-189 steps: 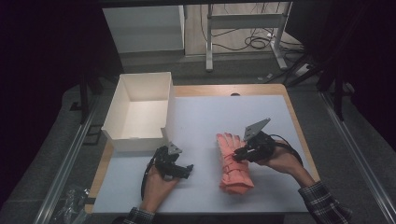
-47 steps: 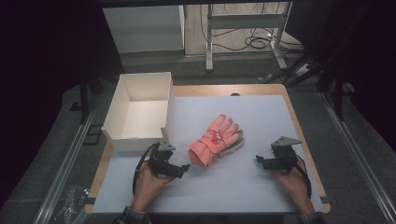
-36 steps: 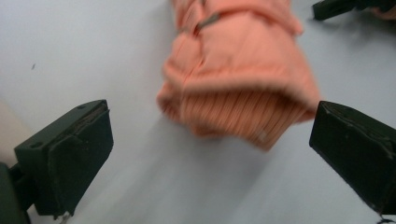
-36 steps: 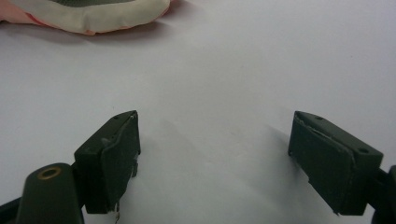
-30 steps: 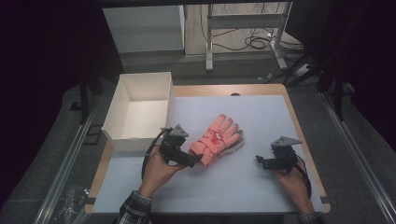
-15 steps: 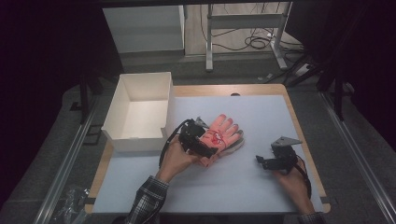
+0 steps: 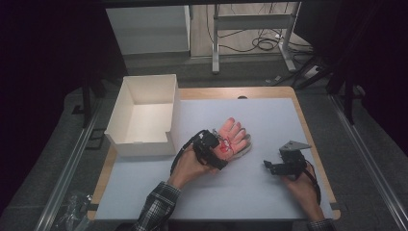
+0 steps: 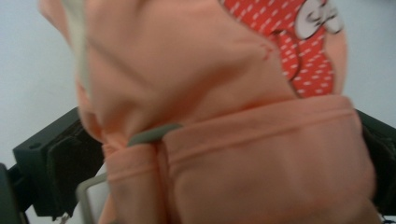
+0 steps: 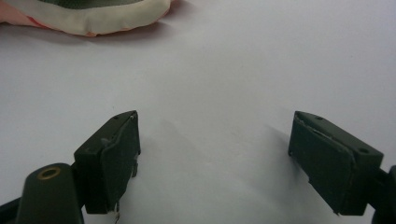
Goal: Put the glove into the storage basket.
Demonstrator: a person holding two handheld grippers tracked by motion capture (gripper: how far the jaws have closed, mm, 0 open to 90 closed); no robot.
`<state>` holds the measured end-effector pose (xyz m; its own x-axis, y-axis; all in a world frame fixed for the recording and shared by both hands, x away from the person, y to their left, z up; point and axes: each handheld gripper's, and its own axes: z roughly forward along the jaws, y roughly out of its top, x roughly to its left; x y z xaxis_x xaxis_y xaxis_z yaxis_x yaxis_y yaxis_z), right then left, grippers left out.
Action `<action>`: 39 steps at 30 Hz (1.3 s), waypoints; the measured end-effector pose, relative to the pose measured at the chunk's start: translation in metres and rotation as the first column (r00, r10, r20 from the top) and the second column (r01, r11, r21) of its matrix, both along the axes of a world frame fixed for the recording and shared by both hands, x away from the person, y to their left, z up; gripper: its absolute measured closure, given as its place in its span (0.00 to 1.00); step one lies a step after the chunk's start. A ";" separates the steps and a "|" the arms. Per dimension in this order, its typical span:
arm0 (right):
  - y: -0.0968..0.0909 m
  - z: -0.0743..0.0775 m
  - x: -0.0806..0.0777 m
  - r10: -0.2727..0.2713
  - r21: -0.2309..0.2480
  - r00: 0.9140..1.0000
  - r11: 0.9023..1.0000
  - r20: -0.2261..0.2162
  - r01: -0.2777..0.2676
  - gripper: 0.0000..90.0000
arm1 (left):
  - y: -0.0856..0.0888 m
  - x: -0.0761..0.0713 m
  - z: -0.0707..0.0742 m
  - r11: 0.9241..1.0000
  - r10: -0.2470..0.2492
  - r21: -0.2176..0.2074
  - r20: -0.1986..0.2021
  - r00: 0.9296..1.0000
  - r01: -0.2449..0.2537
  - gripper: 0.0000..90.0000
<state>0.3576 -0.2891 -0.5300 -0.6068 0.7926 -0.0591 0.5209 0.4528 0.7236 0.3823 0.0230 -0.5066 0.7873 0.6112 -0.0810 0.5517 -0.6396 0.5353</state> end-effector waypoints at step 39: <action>0.000 0.000 0.000 0.001 0.000 1.000 1.000 0.000 -0.001 0.19 | 0.007 0.004 0.015 0.999 0.016 -0.051 -0.012 1.000 -0.016 0.47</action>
<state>0.3576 -0.2892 -0.5300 -0.6073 0.7923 -0.0595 0.5204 0.4532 0.7238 0.3858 0.0303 -0.4916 0.7763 0.6185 -0.1213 0.5679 -0.6028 0.5605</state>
